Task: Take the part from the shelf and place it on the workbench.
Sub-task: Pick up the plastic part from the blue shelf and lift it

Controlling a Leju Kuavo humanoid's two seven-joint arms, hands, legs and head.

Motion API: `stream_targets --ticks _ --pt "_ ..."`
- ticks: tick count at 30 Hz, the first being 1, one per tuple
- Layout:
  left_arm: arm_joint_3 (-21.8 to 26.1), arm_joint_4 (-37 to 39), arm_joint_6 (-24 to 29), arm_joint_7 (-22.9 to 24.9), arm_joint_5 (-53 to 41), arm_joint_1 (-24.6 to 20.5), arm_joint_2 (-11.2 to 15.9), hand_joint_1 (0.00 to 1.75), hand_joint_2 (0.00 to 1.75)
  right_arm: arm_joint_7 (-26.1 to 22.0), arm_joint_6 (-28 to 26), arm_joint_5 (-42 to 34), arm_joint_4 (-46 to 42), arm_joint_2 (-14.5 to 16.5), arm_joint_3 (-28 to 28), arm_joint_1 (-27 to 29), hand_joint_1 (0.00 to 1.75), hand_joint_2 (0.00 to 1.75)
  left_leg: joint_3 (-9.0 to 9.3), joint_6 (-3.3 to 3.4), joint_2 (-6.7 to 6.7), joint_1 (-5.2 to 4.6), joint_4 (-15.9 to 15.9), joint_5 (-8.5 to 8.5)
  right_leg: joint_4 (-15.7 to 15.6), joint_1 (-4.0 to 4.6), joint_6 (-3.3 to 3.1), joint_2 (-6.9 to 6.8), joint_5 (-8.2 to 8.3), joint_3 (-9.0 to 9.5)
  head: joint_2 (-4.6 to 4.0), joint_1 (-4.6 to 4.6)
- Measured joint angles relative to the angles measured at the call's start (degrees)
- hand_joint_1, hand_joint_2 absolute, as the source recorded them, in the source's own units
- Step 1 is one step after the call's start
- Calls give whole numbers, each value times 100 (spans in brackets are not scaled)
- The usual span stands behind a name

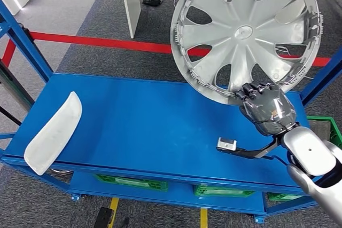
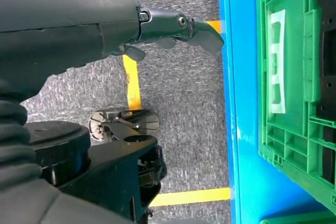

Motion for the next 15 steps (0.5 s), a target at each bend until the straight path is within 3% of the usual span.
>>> stream_targets --ticks 4,15 --pt "39 0 82 141 2 -39 -18 0 175 85 112 -103 49 69 183 -285 175 175 -3 1 -4 1 0 1 0 1 0 -4 -1 -3 0 1" --pt "141 0 -100 158 55 -40 -14 0 175 129 78 -299 53 71 248 -201 175 175 -3 1 -5 1 0 1 0 0 0 -4 -1 -4 0 1"
